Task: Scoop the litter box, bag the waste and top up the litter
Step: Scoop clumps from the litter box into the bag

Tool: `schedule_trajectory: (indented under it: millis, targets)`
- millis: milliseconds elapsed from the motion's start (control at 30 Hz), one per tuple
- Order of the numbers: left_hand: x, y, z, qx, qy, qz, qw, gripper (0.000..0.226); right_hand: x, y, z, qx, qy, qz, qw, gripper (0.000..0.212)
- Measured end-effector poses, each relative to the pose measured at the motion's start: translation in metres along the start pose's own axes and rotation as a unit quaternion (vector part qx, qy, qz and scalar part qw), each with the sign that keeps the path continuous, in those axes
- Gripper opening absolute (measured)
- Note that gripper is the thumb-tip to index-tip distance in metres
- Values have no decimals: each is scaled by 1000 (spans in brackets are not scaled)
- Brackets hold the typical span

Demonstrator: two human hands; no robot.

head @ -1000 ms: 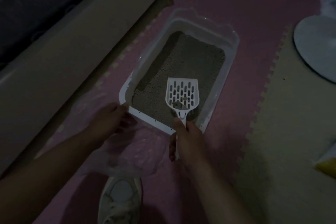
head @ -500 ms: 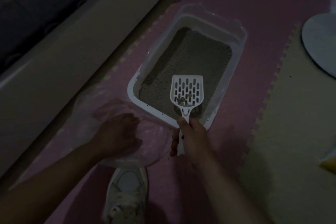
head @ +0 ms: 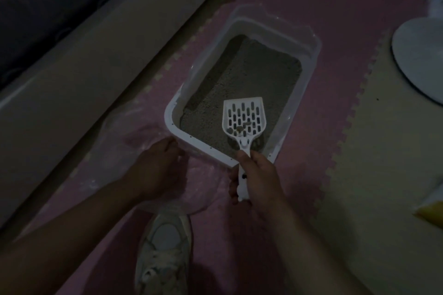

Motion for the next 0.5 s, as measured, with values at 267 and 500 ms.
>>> schedule_trajectory:
  millis: [267,500]
  targets:
    - [-29,22,-11,58,21,24,998,55,-23,-23,-14,-58,61,-68,994,21]
    - [-57,30,-36,104,89,37,990,64,-35,-72,11,-203,61,-187,959,22]
Point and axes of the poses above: each hand's wrist, its own x-axis towards the middle knuckle, its own y-axis out of the back of the hand, z = x × y, the point moved 8 cm from there along x, towards the middle knuckle, and after that the axes turned 10 degrees about -x, right-handed, at the moved point
